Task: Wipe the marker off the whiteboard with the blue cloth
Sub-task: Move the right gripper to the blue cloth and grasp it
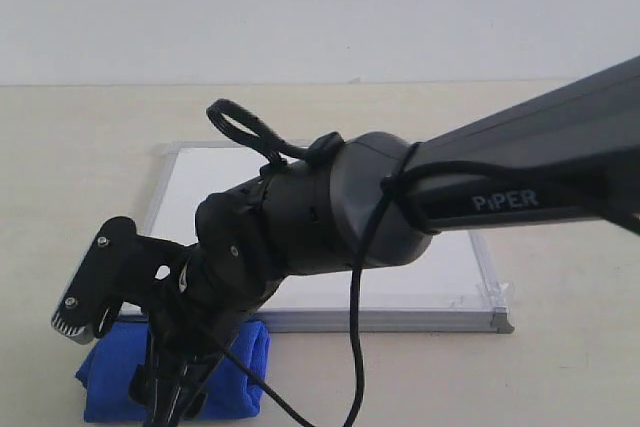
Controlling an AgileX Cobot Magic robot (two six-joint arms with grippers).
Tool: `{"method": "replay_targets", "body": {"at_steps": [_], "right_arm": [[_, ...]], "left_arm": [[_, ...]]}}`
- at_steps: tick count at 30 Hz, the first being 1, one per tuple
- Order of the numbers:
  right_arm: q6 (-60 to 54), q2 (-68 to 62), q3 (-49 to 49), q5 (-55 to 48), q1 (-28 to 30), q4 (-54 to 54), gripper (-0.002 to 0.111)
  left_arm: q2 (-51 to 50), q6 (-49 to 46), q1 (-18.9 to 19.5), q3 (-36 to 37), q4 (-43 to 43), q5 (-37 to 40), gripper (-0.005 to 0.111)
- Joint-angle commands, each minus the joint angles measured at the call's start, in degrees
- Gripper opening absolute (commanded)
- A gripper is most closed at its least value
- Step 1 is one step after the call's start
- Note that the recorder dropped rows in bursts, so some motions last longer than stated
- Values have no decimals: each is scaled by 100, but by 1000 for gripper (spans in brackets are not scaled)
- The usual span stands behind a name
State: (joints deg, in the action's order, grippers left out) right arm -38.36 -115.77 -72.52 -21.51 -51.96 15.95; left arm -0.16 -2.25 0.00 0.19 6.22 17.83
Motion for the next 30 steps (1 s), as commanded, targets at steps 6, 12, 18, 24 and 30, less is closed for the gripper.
{"method": "replay_targets", "body": {"at_steps": [6, 12, 18, 24, 30], "right_arm": [[-19, -87, -42, 88, -6, 21, 76], [-239, -87, -42, -81, -168, 33, 86], [-255, -87, -42, -77, -332, 33, 86], [-216, -87, -42, -359, -332, 212, 86], [-193, -65, -196, -639, -332, 329, 86]], "left_arm": [[16, -36, -3, -19, 35, -28, 4], [16, -36, -3, -19, 35, -28, 4], [16, -36, -3, -19, 35, -28, 4], [16, -36, -3, -19, 35, -28, 4], [16, -36, -3, -19, 35, -28, 4]]}}
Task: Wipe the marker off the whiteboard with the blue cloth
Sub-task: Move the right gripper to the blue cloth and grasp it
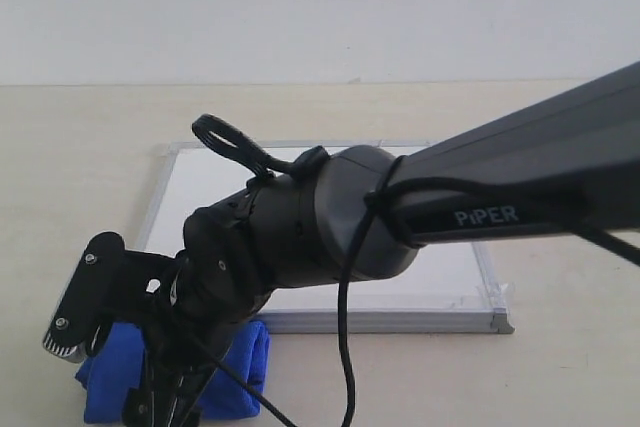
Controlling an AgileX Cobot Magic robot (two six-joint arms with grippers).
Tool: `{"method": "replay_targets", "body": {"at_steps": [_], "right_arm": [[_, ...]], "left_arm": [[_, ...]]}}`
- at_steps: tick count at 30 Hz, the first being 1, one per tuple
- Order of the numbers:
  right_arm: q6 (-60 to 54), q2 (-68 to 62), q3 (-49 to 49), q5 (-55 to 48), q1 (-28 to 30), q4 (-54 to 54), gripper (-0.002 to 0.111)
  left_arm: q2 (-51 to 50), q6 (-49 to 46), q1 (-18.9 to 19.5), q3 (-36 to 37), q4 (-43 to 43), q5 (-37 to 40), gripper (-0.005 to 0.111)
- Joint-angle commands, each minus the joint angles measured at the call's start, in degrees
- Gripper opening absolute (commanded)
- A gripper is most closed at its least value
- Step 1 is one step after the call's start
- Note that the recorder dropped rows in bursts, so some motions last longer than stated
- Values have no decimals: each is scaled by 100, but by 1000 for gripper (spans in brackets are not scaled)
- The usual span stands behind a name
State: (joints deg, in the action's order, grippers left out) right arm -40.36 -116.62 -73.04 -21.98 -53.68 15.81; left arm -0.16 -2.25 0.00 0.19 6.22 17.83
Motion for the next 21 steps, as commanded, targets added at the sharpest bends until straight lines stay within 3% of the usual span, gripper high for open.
{"method": "replay_targets", "body": {"at_steps": [1, 21], "right_arm": [[6, 48, -198, -655, -160, 382, 86], [46, 275, -295, -741, -145, 381, 86]], "left_arm": [[16, -36, -3, -19, 35, -28, 4], [16, -36, -3, -19, 35, -28, 4]]}}
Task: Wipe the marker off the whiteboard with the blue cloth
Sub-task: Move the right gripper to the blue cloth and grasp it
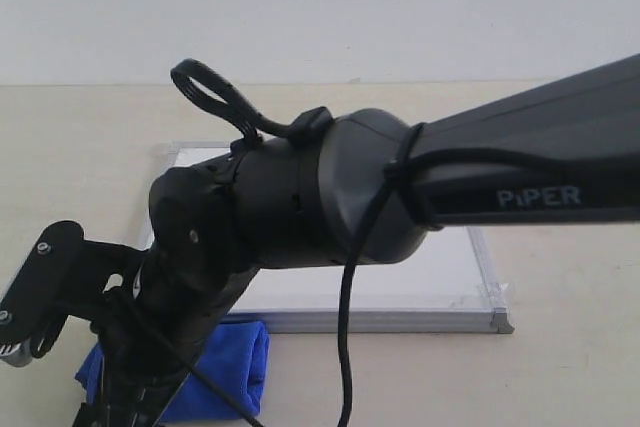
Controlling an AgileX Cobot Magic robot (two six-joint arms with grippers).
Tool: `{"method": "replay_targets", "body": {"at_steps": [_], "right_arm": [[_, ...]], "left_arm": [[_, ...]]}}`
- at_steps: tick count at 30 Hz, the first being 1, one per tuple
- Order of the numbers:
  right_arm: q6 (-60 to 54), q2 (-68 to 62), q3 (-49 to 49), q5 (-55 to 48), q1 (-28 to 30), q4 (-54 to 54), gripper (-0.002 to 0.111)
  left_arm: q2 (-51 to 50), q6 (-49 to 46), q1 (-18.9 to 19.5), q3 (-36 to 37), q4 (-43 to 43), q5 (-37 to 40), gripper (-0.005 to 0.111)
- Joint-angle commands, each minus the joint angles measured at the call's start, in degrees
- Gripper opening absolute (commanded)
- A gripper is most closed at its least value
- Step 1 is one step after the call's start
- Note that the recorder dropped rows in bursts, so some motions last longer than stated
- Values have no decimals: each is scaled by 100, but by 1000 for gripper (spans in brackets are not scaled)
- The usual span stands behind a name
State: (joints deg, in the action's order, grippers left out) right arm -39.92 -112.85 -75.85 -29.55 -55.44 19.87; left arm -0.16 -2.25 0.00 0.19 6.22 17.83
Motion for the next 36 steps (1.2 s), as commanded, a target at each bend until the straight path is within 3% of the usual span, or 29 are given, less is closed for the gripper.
{"method": "replay_targets", "body": {"at_steps": [1, 33, 36], "right_arm": [[1, -104, -14, 16, 55, -25, 86], [87, -724, -14, 312, 174, -612, 86], [97, -724, -14, 386, 174, -673, 82]], "left_arm": [[16, -36, -3, -19, 35, -28, 4], [16, -36, -3, -19, 35, -28, 4], [16, -36, -3, -19, 35, -28, 4]]}}
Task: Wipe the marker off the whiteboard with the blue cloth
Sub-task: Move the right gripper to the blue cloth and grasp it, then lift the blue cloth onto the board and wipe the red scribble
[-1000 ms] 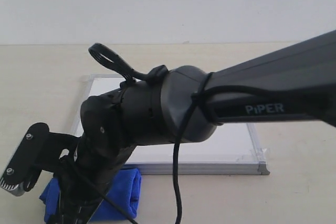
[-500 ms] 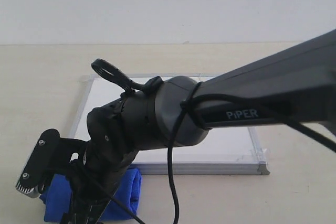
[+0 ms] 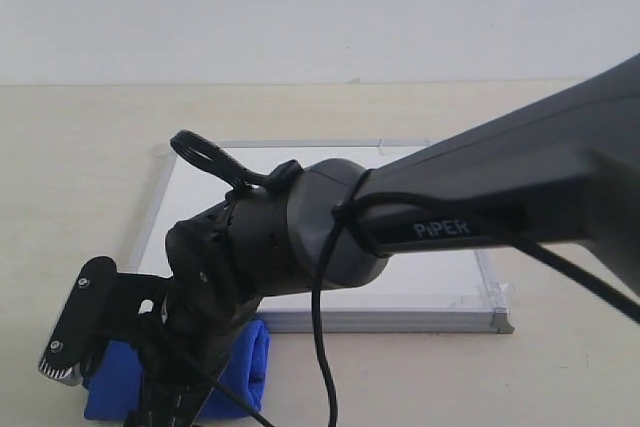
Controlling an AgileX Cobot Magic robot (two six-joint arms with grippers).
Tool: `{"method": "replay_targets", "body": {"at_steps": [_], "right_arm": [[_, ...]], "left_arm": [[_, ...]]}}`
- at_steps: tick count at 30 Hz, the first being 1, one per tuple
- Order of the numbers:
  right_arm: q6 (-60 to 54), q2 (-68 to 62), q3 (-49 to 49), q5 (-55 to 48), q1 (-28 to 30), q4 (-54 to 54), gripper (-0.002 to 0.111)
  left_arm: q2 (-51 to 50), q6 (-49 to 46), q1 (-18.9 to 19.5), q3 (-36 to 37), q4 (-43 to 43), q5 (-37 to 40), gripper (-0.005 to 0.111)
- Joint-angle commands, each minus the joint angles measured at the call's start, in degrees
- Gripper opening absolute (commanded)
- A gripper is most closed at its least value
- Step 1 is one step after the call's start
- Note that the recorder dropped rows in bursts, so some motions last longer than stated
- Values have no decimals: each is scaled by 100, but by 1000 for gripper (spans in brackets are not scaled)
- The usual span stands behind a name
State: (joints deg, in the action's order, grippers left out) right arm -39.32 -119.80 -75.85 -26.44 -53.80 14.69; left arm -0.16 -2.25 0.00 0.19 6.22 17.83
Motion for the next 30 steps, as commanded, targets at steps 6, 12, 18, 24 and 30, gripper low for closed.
{"method": "replay_targets", "body": {"at_steps": [6, 12, 18, 24, 30], "right_arm": [[51, -28, -14, -96, 10, -150, 43], [28, -125, -14, -563, 10, -150, 9], [46, 70, -25, -648, 10, -160, 0], [425, 958, -25, -356, 34, -583, 0], [2219, 1693, -25, -285, 695, -2186, 0]], "left_arm": [[16, -36, -3, -19, 35, -28, 4], [16, -36, -3, -19, 35, -28, 4], [16, -36, -3, -19, 35, -28, 4], [16, -36, -3, -19, 35, -28, 4], [16, -36, -3, -19, 35, -28, 4]]}}
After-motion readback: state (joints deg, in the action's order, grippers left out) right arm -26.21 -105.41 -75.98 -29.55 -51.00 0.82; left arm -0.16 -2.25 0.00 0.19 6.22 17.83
